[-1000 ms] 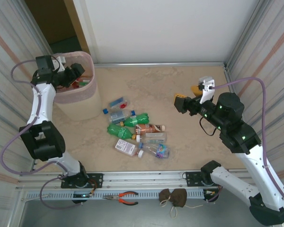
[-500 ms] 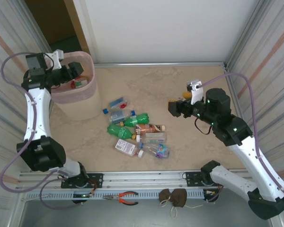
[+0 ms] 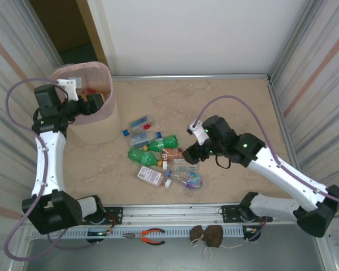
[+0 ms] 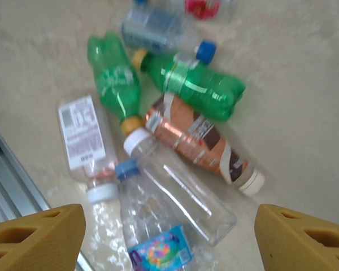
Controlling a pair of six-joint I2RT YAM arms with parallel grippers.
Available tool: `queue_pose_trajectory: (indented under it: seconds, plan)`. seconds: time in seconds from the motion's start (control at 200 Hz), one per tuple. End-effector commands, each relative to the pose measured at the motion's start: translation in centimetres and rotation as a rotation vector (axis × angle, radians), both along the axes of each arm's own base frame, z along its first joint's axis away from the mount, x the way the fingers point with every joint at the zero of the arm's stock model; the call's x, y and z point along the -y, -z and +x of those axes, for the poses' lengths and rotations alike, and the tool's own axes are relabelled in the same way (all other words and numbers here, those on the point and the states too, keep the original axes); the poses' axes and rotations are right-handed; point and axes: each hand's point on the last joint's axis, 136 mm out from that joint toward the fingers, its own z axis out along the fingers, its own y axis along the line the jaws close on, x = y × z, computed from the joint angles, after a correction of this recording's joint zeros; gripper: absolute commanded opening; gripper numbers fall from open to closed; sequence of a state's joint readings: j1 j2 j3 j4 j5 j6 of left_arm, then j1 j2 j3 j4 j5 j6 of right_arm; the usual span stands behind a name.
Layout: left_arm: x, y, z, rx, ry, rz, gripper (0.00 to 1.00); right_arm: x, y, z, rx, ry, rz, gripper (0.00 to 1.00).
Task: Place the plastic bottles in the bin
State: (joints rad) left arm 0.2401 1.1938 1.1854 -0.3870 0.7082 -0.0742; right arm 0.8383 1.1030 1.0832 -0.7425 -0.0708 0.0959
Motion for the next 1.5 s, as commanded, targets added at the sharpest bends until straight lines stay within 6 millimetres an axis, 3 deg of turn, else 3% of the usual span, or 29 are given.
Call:
queue_pose_trajectory:
  seconds: [0.0,0.155,0.361,0.616,0.792,1.217,1.493]
  plan:
    - [0.0,-0.6,-0.5,0.096,-0.003,0.048,0.70,-1.0,2.2,-1.1,-0.022,-0.042,-0.081,0.76]
    - [0.2,-0.2,-1.1,0.132,0.002,0.069,0.70,-5.4,4.9,-3.0,-0.063,-0.131,-0.118,0.76]
    - [-0.3,-0.6,-2.0,0.174,-0.013,0.034,0.71,-10.1,8.8,-4.1,-0.129,-0.212,-0.257,0.76]
    - [-1.0,-1.4,-2.0,0.200,-0.008,-0.031,0.70,-13.1,12.8,-4.4,-0.203,-0.243,-0.384,0.78]
    - [-1.0,-1.6,-1.9,0.204,0.001,-0.041,0.70,-14.3,14.5,-4.6,-0.224,-0.259,-0.415,0.81]
    - [-1.0,-1.9,-1.8,0.212,0.010,-0.048,0.70,-14.1,17.1,-5.2,-0.234,-0.274,-0.510,0.88]
    - [-1.1,-1.9,-1.8,0.213,0.007,-0.050,0.70,-14.0,18.4,-5.2,-0.225,-0.274,-0.550,0.83]
